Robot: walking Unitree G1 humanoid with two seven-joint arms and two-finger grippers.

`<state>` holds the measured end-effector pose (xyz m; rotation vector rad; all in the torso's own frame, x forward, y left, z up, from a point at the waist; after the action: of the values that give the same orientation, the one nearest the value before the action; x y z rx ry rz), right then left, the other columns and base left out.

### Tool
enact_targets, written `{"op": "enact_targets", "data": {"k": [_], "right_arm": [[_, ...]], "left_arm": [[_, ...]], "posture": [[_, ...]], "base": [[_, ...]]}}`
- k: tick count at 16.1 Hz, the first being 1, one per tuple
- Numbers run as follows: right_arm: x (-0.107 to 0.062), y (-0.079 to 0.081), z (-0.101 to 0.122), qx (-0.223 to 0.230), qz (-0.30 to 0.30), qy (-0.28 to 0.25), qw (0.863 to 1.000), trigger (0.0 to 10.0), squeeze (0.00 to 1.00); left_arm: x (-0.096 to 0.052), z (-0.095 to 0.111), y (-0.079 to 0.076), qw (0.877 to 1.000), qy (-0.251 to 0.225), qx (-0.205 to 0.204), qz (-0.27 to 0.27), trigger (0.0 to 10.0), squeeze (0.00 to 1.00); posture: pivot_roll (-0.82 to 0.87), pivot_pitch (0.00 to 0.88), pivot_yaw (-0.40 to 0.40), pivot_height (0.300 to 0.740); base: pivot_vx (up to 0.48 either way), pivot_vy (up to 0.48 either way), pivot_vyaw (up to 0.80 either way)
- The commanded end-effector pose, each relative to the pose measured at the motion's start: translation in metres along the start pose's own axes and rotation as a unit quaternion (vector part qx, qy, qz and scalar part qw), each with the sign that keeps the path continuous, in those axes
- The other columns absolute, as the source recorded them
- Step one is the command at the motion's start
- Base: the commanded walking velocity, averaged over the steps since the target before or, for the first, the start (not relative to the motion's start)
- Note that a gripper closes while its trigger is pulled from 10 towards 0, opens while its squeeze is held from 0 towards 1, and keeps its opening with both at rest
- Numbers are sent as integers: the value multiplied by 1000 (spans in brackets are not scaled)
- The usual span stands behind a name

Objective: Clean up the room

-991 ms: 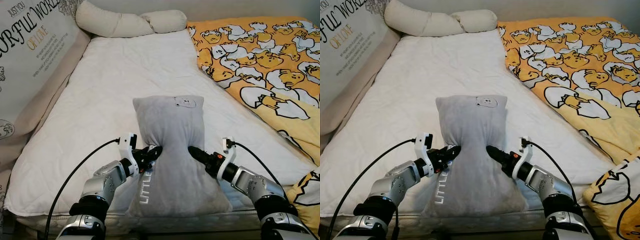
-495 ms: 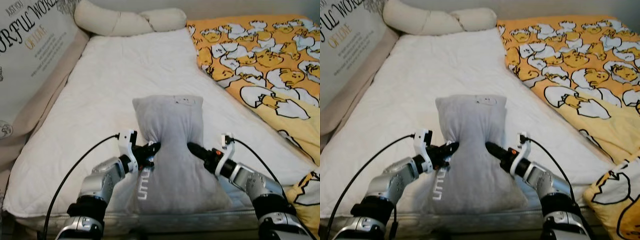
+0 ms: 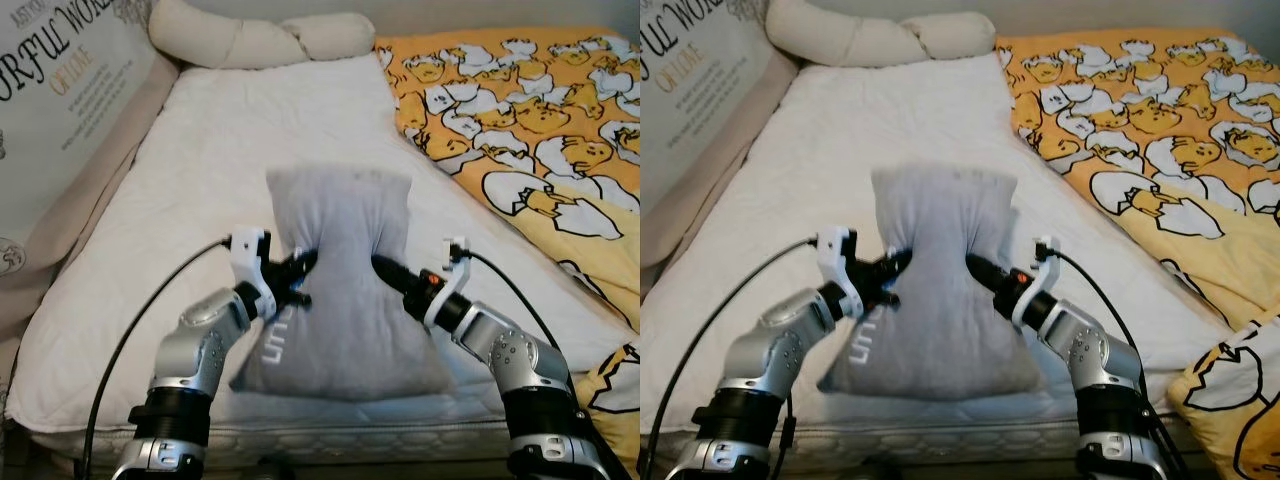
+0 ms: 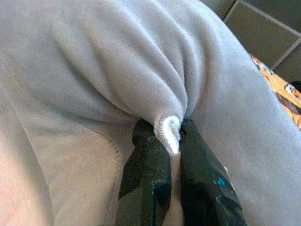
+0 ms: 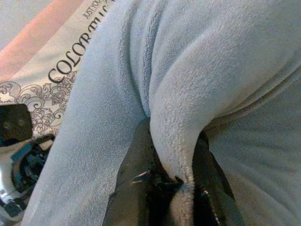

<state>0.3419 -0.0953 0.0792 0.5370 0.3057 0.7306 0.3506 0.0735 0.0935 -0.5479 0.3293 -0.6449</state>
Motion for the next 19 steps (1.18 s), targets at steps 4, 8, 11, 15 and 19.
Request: {"op": "enact_targets", "data": {"k": [4,8,11,15,19], "right_arm": [[13,29,16,-24,32,-12,999,0,0],[12,32,29,-48,8,-31,998,0,0],[7,28,42,-100,-37,-52,993,1608,0],[-6,21,31,-214,-119,-20,969,10000,0],[-13,24,27,-217,-136,-41,966,10000,0]], "left_arm": [[-1,14,-22,999,-19,28,-12,0,0],[-17,16,-19,998,-19,58,17,0,0],[-19,24,-6,989,-36,120,85,10000,0],[-30,36,-2,976,-71,157,133,10000,0],[-29,38,-9,974,-74,172,131,10000,0]], "posture": [[-9,0,73,740],[-6,0,68,740],[-6,0,63,740],[-10,0,74,740],[-4,0,79,740]], "base": [[0,0,0],[0,0,0],[0,0,0],[0,0,0],[0,0,0]]}}
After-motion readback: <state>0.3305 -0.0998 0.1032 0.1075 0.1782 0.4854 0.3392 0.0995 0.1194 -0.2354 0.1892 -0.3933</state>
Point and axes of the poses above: a point about 5 cm out from each wrist's last joint towards the gripper, its own x axis pointing out of the wrist towards the gripper, its own z axis along the axis of the wrist's last joint, y = z × x, the point moved 6 cm from there along x, pointing out of the wrist towards the gripper, and after that the axes turned 12 degrees about -x, right-handed, at the moved point
